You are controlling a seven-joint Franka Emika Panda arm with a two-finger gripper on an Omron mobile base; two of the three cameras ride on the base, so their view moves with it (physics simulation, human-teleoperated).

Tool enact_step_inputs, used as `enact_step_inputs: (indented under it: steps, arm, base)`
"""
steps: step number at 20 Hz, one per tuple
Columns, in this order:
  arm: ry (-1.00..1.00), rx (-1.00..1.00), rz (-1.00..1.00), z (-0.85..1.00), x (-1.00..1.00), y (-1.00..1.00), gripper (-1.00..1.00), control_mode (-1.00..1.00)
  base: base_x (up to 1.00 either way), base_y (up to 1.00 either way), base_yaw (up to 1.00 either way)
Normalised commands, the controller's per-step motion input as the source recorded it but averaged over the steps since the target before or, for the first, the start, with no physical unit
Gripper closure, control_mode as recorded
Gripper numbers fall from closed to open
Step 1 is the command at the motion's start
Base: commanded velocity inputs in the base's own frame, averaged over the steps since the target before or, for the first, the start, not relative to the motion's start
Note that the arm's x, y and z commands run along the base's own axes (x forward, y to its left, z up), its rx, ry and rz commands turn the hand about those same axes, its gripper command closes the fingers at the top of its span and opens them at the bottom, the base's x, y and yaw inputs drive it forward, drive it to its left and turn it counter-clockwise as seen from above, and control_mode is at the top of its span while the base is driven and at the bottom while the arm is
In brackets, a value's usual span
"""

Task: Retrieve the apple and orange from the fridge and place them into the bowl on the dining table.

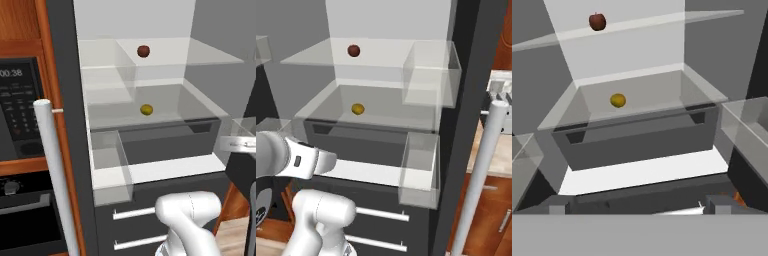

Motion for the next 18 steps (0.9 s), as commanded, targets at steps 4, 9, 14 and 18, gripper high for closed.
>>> enact_step_inputs:
  steps: [4, 9, 14, 18]
  arm:
    - [0.0, 0.0, 0.0, 0.0, 0.0, 0.0, -1.0, 1.0]
    - [0.0, 0.0, 0.0, 0.0, 0.0, 0.0, -1.0, 1.0]
    - [0.11, 0.0, 0.02, 0.02, 0.7, 0.25, -1.0, -1.0]
    - [0.05, -0.01, 0.0, 0.23, 0.57, 0.31, -1.0, -1.0]
  base:
    - [1.0, 0.01, 0.01]
    - [1.0, 0.03, 0.01]
    - [0.2, 0.04, 0.0]
    - [0.0, 0.0, 0.0]
